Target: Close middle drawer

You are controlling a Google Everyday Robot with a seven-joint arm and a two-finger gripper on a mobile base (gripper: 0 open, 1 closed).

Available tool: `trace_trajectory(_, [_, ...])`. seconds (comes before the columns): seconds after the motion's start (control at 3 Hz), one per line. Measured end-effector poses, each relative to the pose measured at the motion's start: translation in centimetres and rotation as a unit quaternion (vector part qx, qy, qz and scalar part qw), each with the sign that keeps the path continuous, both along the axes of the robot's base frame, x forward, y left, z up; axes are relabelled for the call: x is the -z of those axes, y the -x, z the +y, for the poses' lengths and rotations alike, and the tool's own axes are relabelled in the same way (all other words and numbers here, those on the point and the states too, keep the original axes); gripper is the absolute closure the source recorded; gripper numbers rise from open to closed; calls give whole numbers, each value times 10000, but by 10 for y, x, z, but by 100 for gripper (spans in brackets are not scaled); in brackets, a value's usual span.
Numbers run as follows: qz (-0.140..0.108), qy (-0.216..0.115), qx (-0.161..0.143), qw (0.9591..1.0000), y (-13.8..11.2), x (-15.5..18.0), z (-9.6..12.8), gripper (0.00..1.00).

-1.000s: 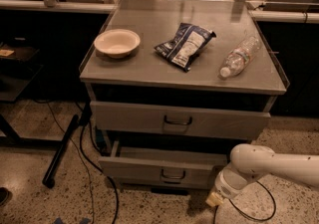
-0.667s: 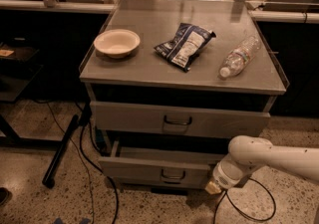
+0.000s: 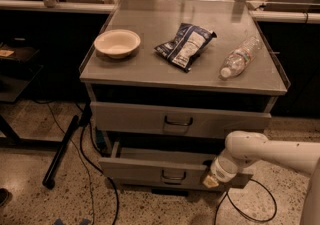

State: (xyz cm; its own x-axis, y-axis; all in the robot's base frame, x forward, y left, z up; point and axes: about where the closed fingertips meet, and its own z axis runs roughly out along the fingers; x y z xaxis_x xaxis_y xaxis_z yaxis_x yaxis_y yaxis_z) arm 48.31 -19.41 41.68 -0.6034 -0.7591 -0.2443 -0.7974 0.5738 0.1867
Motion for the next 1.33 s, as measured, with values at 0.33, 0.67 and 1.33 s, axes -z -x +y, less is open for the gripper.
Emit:
trace_trajectory(0.33, [0,0,0,10000,0,0,0,81])
trace_trajectory(0.67, [0,0,0,10000,0,0,0,58])
trace_trajectory(1.33, [1,0,0,10000,0,0,0,3])
